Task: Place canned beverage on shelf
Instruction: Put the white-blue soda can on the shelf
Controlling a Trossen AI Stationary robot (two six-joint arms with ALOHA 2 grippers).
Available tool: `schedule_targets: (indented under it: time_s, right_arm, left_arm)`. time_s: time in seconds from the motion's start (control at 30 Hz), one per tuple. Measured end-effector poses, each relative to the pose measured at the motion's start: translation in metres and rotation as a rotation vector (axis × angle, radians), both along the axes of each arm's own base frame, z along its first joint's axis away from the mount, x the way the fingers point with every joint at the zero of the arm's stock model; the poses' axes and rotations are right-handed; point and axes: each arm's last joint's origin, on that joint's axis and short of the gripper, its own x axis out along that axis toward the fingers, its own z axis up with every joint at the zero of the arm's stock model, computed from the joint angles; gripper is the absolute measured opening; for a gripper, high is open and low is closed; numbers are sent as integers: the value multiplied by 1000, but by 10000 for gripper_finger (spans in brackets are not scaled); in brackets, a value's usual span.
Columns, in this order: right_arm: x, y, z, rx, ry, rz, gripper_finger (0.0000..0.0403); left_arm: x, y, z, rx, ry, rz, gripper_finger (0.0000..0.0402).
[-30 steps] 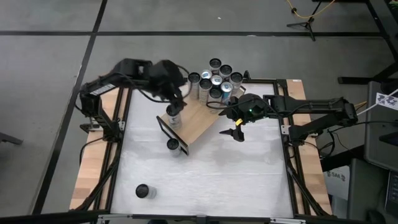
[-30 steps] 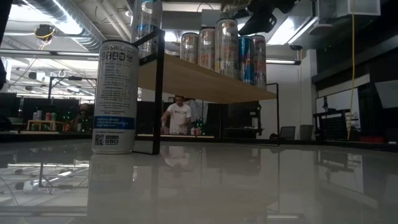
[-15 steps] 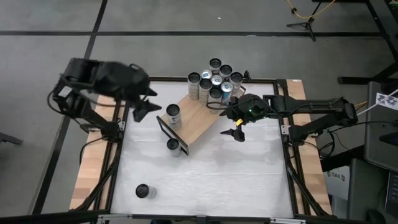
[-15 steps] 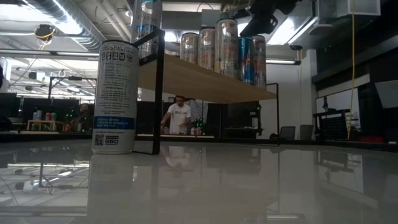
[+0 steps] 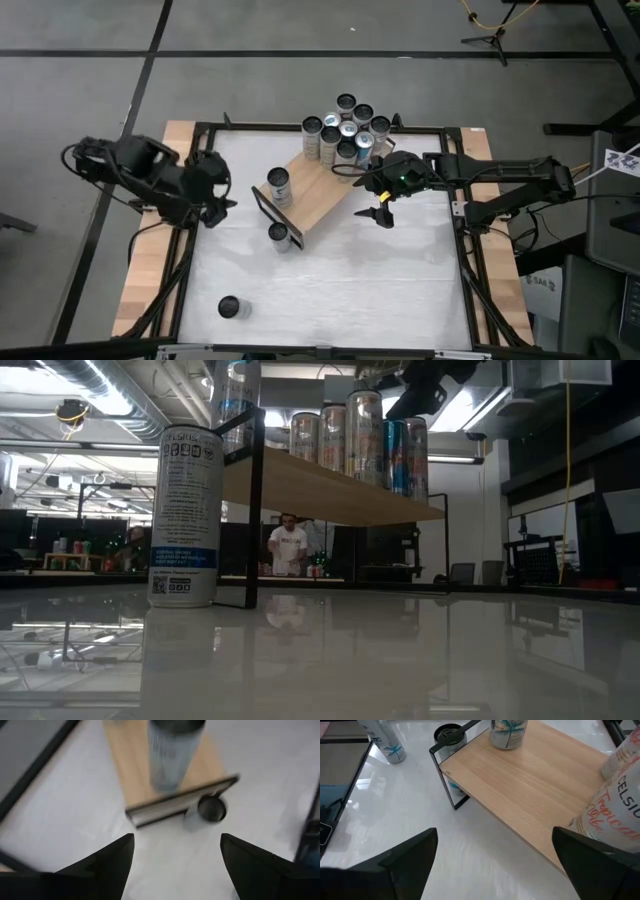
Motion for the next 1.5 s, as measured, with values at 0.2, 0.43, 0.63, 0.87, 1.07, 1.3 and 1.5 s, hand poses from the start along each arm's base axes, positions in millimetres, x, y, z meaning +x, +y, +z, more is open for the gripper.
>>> schedule_targets:
  time_s: [0.2,0.43,0.63,0.87,1.07,1.3,1.5]
  right_arm:
    - [0,0,0,0,0,0,388]
    - [0,0,0,0,-1,0,388]
    - [0,0,0,0,-2,0,388]
    - [0,0,0,0,-3,0,388]
    - [0,0,0,0,-3,0,388]
    - [0,0,0,0,-3,0,388]
    - [0,0,0,0,-4,0,388]
  left_arm:
    - [-5,-7,-39,-42,98,103,289]
    - [5,-18,-85,-75,190,166,289]
    - [20,-29,-115,-106,131,139,289]
    - [29,-31,-126,-97,42,152,289]
    - [36,-32,-122,-64,-69,167,289]
    - [41,-31,-117,44,-174,194,289]
    - [42,-26,-116,102,-207,238,279]
